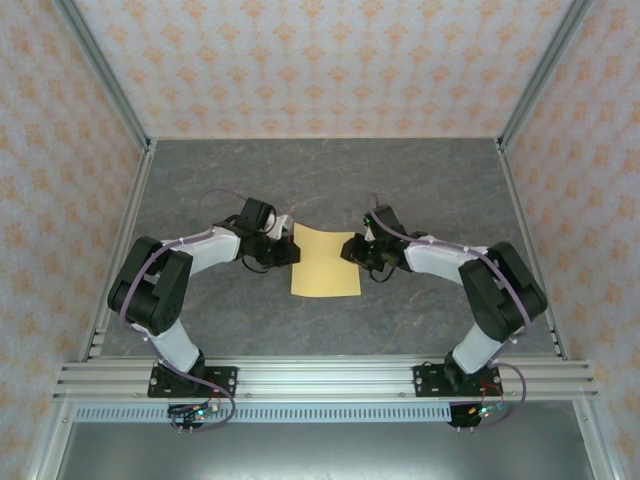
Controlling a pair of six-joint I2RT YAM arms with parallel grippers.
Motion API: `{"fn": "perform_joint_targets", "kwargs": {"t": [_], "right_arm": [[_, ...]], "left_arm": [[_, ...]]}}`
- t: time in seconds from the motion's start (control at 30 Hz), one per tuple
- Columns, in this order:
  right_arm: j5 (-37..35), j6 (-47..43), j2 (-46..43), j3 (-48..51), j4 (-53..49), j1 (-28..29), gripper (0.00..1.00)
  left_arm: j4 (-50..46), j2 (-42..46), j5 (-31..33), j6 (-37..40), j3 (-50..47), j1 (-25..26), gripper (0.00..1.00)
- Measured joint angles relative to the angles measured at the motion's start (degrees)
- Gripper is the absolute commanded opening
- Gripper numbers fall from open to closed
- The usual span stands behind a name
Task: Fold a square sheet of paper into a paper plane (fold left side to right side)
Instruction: First fold in half a square sheet of paper at the center of the table.
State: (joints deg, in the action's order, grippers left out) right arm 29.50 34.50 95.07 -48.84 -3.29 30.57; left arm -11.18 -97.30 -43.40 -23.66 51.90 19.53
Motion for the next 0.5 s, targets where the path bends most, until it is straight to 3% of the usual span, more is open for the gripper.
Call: {"fn": "perform_joint_targets", "kwargs": {"t": [0.07, 0.33, 0.5], "right_arm": [[-0.4, 0.0, 1.6, -0.9, -0.5, 0.4, 0.29], [-3.0, 0.0, 4.8, -2.9, -3.9, 1.9, 0.30], [-3.5, 0.7, 4.9, -2.8, -3.7, 2.1, 0.30]], "left_arm": [[-0.2, 0.0, 0.0, 0.2, 0.2, 0.0, 0.03], [0.7, 1.3, -2.9, -3.5, 0.4, 0.9, 0.43], [2.9, 2.9, -4.4, -7.2, 3.0, 4.7, 0.57]]}}
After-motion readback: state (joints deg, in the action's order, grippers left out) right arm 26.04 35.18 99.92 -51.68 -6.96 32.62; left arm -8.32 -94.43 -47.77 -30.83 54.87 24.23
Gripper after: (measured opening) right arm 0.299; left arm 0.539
